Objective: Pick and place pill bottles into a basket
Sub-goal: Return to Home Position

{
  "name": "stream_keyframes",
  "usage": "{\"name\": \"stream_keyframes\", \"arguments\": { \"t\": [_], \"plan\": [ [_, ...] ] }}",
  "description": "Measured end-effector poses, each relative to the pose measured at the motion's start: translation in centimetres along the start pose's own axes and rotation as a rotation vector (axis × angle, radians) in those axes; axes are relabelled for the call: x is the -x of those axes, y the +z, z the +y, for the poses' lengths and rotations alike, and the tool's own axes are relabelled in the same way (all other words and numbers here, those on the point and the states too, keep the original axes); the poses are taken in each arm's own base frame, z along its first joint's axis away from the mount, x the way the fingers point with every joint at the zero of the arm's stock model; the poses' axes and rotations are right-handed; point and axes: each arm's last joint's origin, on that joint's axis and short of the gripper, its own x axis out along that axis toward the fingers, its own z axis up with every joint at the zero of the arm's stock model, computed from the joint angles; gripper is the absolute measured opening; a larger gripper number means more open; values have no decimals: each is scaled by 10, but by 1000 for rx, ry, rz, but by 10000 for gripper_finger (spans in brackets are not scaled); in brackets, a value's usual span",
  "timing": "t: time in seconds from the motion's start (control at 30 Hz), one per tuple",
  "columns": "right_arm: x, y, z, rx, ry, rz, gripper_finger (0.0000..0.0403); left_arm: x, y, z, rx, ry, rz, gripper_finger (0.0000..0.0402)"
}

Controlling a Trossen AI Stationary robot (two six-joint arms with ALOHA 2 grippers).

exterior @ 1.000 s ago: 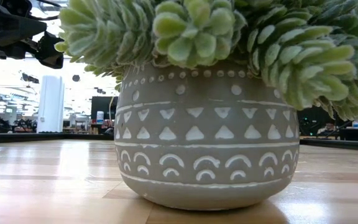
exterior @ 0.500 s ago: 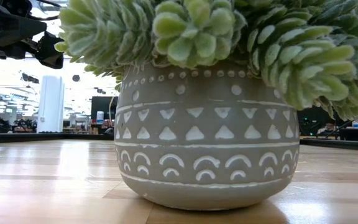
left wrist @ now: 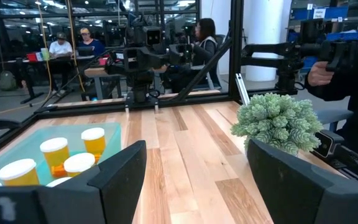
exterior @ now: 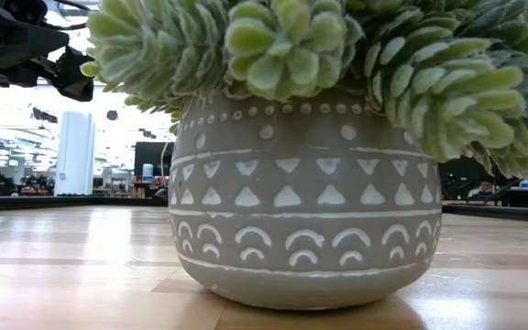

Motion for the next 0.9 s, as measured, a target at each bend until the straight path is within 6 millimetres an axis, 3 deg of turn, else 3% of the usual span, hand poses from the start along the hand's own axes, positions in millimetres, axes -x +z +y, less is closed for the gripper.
{"name": "stream_keyframes", "arguments": {
  "t": [0.43,0.9],
  "plan": [
    [0,-4,-21,15,-215,39,266,0,0,0,-3,1,0,270],
    [-4,-12,-30,-62,-301,124,265,0,0,0,-3,0,0,270]
  ]
}}
